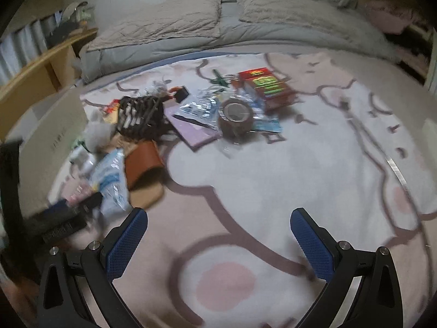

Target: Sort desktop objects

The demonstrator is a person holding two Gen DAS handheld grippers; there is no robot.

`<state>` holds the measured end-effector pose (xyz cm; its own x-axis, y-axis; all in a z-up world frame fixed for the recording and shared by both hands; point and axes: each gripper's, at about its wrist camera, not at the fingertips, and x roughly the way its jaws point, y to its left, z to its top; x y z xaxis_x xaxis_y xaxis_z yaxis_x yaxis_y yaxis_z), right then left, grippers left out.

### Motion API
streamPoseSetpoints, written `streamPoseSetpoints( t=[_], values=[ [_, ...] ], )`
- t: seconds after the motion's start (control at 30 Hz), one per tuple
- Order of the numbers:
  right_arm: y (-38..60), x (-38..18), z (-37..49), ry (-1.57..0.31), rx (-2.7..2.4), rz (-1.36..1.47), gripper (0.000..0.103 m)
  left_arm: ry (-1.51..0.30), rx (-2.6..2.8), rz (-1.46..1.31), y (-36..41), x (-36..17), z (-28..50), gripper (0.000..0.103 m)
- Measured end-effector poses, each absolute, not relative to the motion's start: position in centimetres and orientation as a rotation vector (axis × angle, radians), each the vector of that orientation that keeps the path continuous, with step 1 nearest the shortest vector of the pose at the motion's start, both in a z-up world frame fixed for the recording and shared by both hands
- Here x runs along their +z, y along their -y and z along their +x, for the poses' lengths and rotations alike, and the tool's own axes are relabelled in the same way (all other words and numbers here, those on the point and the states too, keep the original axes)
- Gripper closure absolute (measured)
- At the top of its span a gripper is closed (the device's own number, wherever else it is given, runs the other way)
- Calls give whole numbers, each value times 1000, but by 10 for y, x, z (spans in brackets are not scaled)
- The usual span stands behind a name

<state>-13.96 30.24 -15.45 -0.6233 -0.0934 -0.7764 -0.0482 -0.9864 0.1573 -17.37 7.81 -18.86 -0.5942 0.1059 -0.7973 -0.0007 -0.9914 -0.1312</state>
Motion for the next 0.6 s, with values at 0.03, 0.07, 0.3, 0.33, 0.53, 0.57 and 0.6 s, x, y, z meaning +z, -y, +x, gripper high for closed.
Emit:
streamPoseSetpoints(
  t=[0.03, 0.07, 0.3, 0.33, 0.53, 0.57, 0.6],
  values=[
    [-300, -155, -146, 268, -2770, 1350, 0, 184, 2745, -1384, -78, -189, -174, 0],
    [-297, -155, -150, 270, -2758, 1352, 0, 191, 2741, -1384, -77, -189, -174, 0],
    [-256, -158, -194, 128, -2681, 1381, 0, 159, 2683, -1409, -74, -191, -167, 0],
    [-253, -158, -197, 109, -2676, 1385, 0, 133, 2675, -1412, -74, -192, -163, 0],
    [-220, -159, -224, 26, -2612, 1382, 0, 17, 2653, -1395, -74, -194, -139, 0],
    [-216, -160, -229, 15, -2607, 1385, 0, 32, 2653, -1390, -71, -193, -136, 0],
    [-212, -161, -231, 10, -2603, 1389, 0, 49, 2654, -1385, -69, -193, -134, 0]
  ],
)
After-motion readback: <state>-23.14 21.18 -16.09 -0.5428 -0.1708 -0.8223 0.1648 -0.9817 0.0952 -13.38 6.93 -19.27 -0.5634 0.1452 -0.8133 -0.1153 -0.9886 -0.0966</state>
